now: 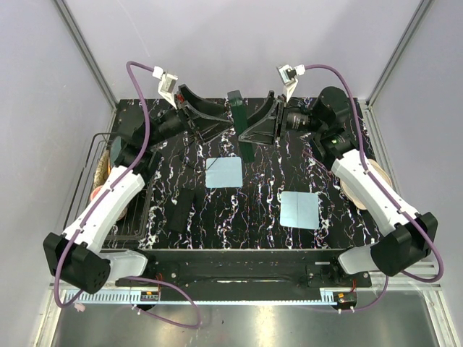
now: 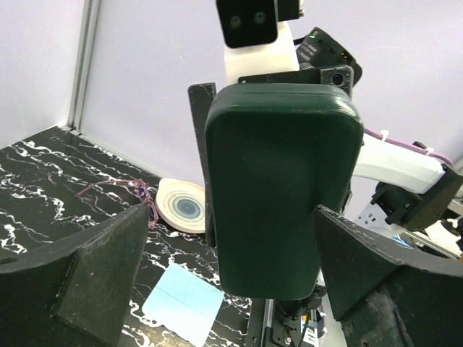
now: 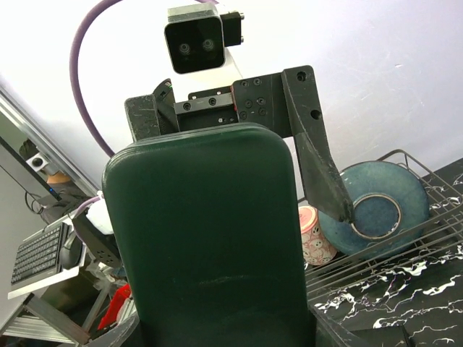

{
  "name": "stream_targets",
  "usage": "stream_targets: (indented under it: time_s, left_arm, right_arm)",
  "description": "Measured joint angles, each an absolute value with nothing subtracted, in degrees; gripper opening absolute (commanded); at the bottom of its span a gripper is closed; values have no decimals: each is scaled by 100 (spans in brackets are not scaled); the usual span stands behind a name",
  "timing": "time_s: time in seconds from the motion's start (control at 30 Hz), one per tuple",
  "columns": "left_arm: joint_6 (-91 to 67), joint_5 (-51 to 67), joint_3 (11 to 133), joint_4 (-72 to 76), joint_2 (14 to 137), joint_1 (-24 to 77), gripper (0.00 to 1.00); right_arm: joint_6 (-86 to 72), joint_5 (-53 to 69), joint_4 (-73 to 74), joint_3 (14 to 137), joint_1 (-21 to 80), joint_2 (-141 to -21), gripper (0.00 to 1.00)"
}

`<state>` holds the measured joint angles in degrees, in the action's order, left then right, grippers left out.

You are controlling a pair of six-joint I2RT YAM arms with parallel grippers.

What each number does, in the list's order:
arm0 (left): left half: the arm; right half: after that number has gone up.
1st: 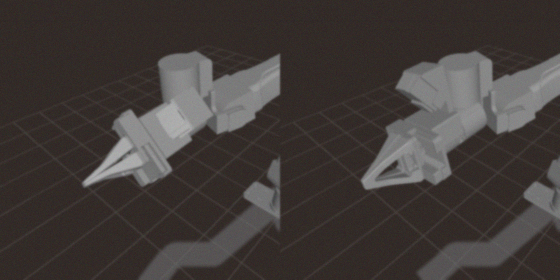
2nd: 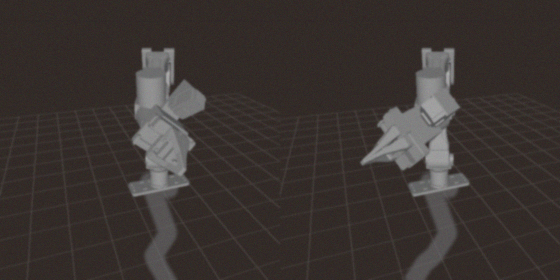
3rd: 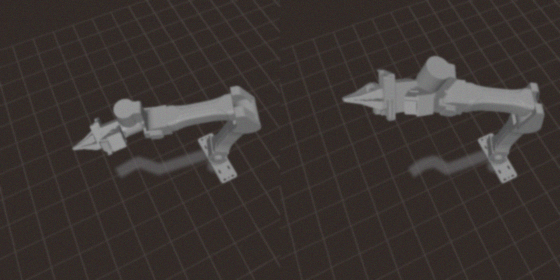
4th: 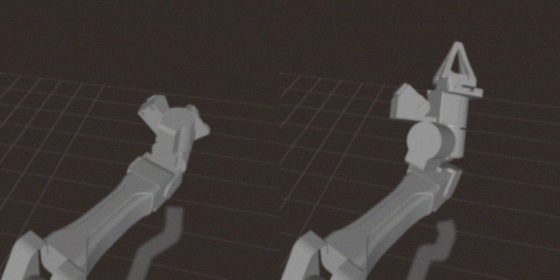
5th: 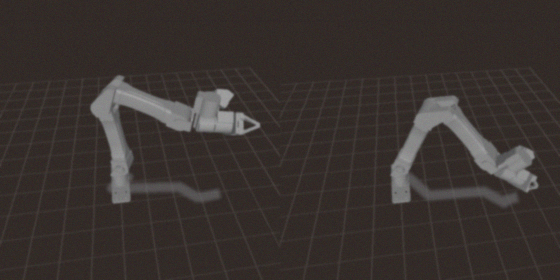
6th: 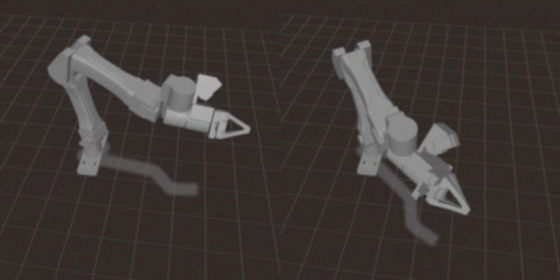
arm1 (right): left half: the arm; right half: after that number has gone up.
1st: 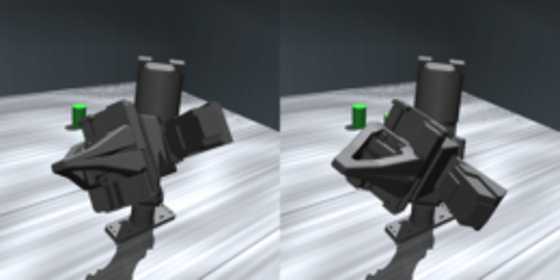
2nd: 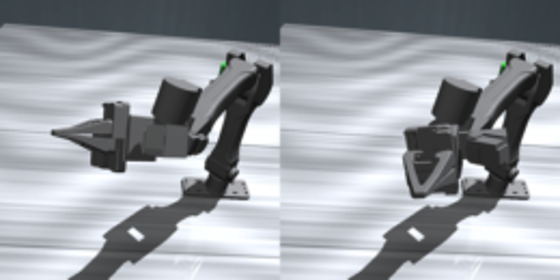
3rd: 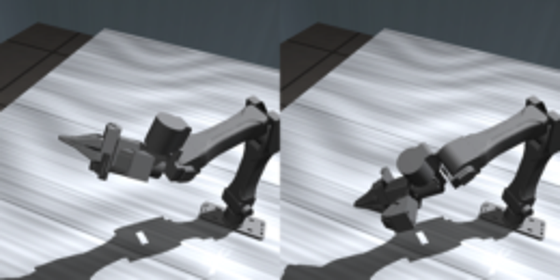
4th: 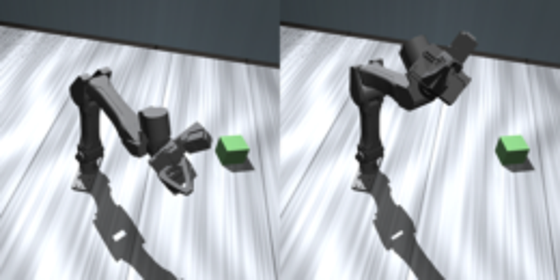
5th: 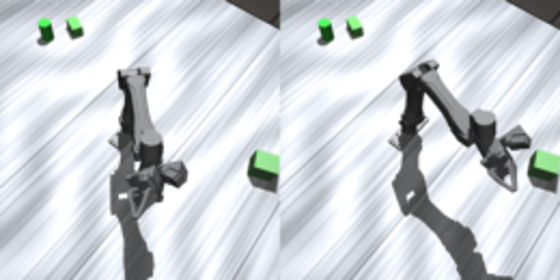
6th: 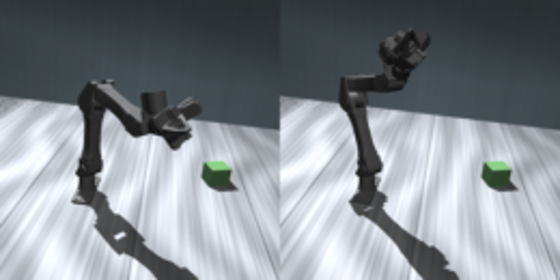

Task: Organize the sunglasses
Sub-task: Open the sunglasses case and the sunglasses case.

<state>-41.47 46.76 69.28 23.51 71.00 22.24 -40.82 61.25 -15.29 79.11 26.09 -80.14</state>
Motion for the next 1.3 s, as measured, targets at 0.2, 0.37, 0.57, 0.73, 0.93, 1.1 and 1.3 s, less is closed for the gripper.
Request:
stream_targets:
  time_s: [0.2,0.37,0.57,0.73,0.93,1.1,1.3]
  left_arm:
    - [-4313,4904,6899,2766,7116,2246,99]
    - [-4202,4818,6643,2751,6853,2309,99]
    - [-4263,4829,6552,3033,6783,2366,99]
    - [-4348,4794,6552,3111,7039,2392,99]
    - [-3879,4331,6567,2307,6982,2458,99]
    - [-3538,4119,6567,1881,6777,2502,99]
    - [-3527,4469,6567,1911,6770,2502,90]
  right_arm:
    - [-4056,6160,-1514,7911,2611,-8014,0]
    - [-3997,6112,-1470,7911,2626,-8025,0]
    - [-3903,6121,-1468,7911,2689,-8143,0]
    - [-3693,6112,-1308,7911,2799,-8252,0]
    - [-3555,6104,-1105,7902,2867,-8267,0]
    - [-3520,6154,-1090,7872,2871,-8270,0]
    - [-3636,6471,-1267,7795,2882,-8270,0]
